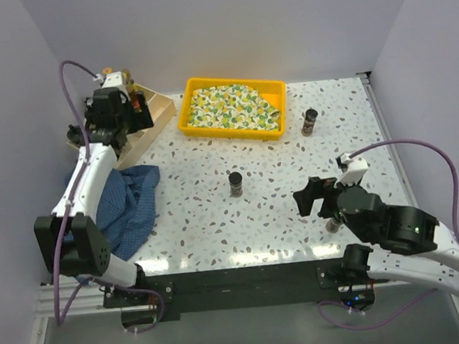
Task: Organize the condiment bottles
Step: Place the bottle in the storage box, then pick up the bottle from the center of the board.
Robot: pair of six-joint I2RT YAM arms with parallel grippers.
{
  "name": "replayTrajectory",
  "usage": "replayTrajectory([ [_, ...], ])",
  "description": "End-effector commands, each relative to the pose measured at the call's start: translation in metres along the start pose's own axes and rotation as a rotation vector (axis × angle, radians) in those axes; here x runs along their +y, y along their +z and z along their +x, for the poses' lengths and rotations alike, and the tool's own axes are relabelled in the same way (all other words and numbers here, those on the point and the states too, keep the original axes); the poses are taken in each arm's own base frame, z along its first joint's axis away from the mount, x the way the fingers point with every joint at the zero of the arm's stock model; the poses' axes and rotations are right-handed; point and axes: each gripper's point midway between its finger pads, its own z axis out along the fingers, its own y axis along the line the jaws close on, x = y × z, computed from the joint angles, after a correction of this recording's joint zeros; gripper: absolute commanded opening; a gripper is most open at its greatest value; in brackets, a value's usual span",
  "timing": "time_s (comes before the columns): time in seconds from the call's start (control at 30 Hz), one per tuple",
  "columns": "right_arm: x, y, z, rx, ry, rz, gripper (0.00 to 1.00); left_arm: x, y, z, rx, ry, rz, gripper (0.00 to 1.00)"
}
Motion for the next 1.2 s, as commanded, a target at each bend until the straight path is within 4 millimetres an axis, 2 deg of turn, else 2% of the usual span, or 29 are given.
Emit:
replayTrajectory([
  [0.0, -0.008, 0.003, -0.001, -0.004, 0.077, 0.101, 0.99, -0.082, -0.054, 0.011, -0.07, 0.144, 0.208, 1.0],
  [0.07, -0.016, 0.007, 0.002, 0.001, 0.086, 0.168, 0.99, -0.101, -0.07, 0.024, -0.074, 0.171, 0.285, 1.0],
  [0.1, -0.017, 0.008, 0.003, 0.003, 0.107, 0.192, 0.99, -0.121, -0.08, 0.032, -0.073, 0.208, 0.36, 1.0],
  [0.17, -0.022, 0.01, 0.005, 0.017, 0.075, 0.247, 0.99, -0.134, -0.094, 0.042, -0.073, 0.237, 0.406, 1.0],
  [0.2, -0.021, 0.011, 0.005, 0.018, 0.074, 0.257, 0.99, -0.15, -0.104, 0.048, -0.078, 0.266, 0.461, 0.98],
  [0.23, -0.021, 0.012, 0.006, 0.025, 0.061, 0.263, 0.99, -0.156, -0.11, 0.057, -0.075, 0.281, 0.488, 0.98],
  [0.27, -0.015, 0.016, 0.008, 0.034, 0.054, 0.243, 0.99, -0.163, -0.114, 0.062, -0.076, 0.293, 0.514, 0.96],
  [0.3, -0.01, 0.018, 0.009, 0.042, 0.04, 0.217, 0.99, -0.178, -0.122, 0.07, -0.083, 0.33, 0.563, 0.95],
  [0.37, 0.003, 0.02, 0.015, 0.063, 0.001, 0.129, 0.99, -0.187, -0.124, 0.085, -0.07, 0.37, 0.577, 0.92],
  [0.4, 0.004, 0.02, 0.015, 0.063, -0.019, 0.108, 0.99, -0.199, -0.13, 0.093, -0.07, 0.395, 0.619, 0.91],
  [0.53, 0.012, 0.016, 0.016, 0.047, -0.028, 0.009, 0.98, -0.225, -0.13, 0.129, 0.014, 0.457, 0.708, 0.87],
  [0.6, 0.013, 0.014, 0.014, 0.03, -0.031, -0.028, 0.99, -0.24, -0.137, 0.141, 0.031, 0.479, 0.762, 0.84],
  [0.83, 0.012, 0.007, 0.01, 0.009, -0.033, -0.065, 0.99, -0.257, -0.127, 0.171, 0.119, 0.519, 0.78, 0.7],
  [1.0, 0.011, 0.005, 0.008, 0.004, -0.036, -0.069, 0.99, -0.273, -0.124, 0.189, 0.171, 0.542, 0.787, 0.68],
  [1.17, 0.009, 0.001, 0.003, -0.016, -0.03, -0.077, 0.99, -0.271, -0.113, 0.195, 0.192, 0.558, 0.739, 0.68],
])
